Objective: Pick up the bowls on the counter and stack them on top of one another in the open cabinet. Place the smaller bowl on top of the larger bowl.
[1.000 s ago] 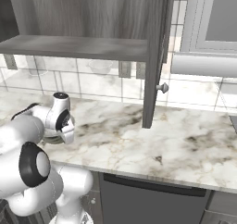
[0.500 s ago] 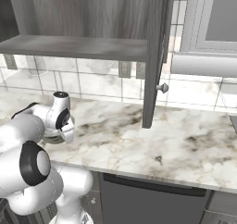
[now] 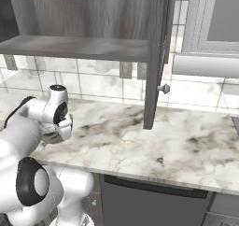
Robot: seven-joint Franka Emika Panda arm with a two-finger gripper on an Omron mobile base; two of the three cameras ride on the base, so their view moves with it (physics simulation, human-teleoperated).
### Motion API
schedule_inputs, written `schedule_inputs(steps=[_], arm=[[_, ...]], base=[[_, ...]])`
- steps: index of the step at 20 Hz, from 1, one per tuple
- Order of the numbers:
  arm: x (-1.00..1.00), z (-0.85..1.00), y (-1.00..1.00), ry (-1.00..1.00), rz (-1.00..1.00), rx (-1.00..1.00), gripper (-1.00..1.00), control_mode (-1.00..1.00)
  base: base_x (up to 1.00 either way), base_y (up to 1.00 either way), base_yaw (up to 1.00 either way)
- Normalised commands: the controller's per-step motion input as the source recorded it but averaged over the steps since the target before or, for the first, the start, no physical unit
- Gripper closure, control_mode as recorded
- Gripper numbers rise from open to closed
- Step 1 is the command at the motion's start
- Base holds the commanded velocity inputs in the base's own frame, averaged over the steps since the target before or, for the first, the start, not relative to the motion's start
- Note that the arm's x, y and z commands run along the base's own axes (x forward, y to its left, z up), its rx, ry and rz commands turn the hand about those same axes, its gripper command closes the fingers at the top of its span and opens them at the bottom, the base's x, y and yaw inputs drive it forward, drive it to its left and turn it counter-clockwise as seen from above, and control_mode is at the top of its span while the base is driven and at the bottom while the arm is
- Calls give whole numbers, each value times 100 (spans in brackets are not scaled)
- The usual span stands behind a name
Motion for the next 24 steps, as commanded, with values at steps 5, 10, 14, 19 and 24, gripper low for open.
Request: schedule_inputs(steps=[5, 10, 14, 19, 24], arm=[[-28, 59, -3, 0, -2, 0, 100, -100], [-21, 61, -12, 0, -4, 0, 100, -100], [-14, 68, -22, 0, -6, 1, 100, -100], [-14, 70, -22, 0, -8, 0, 100, -100], [-13, 65, -17, 0, -8, 0, 100, -100]], base=[[0, 0, 0], [0, 0, 0], [0, 0, 0], [0, 0, 0], [0, 0, 0]])
